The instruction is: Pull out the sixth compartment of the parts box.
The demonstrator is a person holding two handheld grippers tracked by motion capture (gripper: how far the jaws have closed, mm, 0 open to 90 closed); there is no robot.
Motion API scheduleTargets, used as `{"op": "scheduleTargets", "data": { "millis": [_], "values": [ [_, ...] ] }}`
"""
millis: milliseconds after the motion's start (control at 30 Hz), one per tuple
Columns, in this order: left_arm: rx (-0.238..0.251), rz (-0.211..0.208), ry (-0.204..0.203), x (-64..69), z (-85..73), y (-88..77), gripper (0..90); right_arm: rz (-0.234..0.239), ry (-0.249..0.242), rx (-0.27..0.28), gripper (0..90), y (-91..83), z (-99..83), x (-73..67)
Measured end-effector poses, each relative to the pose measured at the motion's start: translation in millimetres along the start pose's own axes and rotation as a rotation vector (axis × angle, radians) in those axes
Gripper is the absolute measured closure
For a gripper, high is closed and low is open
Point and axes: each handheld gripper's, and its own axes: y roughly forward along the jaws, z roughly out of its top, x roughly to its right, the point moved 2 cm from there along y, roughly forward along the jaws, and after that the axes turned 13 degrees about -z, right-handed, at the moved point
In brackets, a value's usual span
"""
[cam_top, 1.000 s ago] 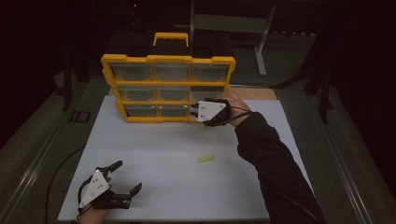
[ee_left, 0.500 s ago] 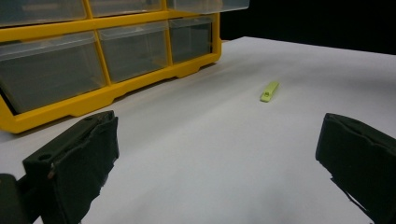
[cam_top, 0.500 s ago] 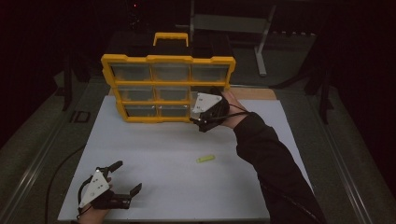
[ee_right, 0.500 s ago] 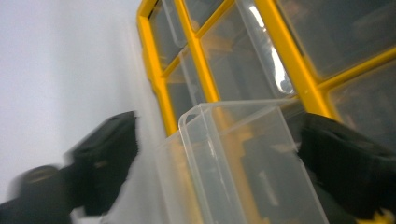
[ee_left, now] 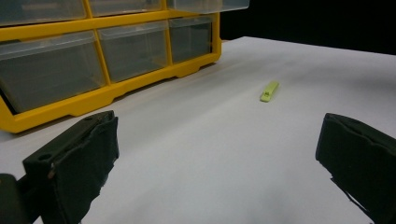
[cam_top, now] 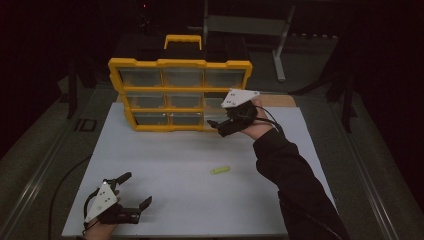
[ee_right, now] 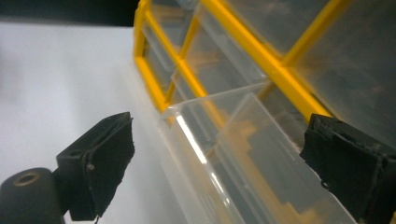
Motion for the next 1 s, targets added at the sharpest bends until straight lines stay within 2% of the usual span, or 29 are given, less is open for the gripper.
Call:
{"op": "scheduleTargets", "data": {
  "millis": [33,133,267,300,367,767,900,1000],
  "values": [
    [0.000,0.000,0.001,0.1,0.1,0.0,0.0,0.000,0.000,0.000,8.9,0.0,0.0,0.0],
    [0.000,0.002,0.006,0.3,0.4,-0.5,0.0,-0.005,0.047,0.025,8.9,-5.9,-5.3,2.8],
    [0.002,0.003,0.004,0.3,0.2,-0.1,0.0,-0.019,0.073,0.036,9.0,-12.0,-11.4,5.8],
    [0.003,0.003,0.003,0.5,0.2,0.2,0.0,-0.024,0.102,0.052,8.9,-18.7,-17.5,8.2],
    [0.001,0.003,0.005,0.4,0.2,0.1,0.0,-0.023,0.114,0.057,8.9,-22.8,-20.5,8.6],
    [0.007,0.005,0.005,0.4,0.7,-0.3,0.0,-0.036,0.123,0.096,9.0,-46.1,-38.3,3.2],
    [0.009,0.006,0.005,0.4,0.7,-0.5,0.0,-0.051,0.147,0.118,9.0,-54.2,-46.7,1.8],
    [0.012,0.006,0.003,0.1,0.6,-0.5,0.0,-0.056,0.154,0.115,9.0,-59.2,-55.3,0.2]
  ]
}}
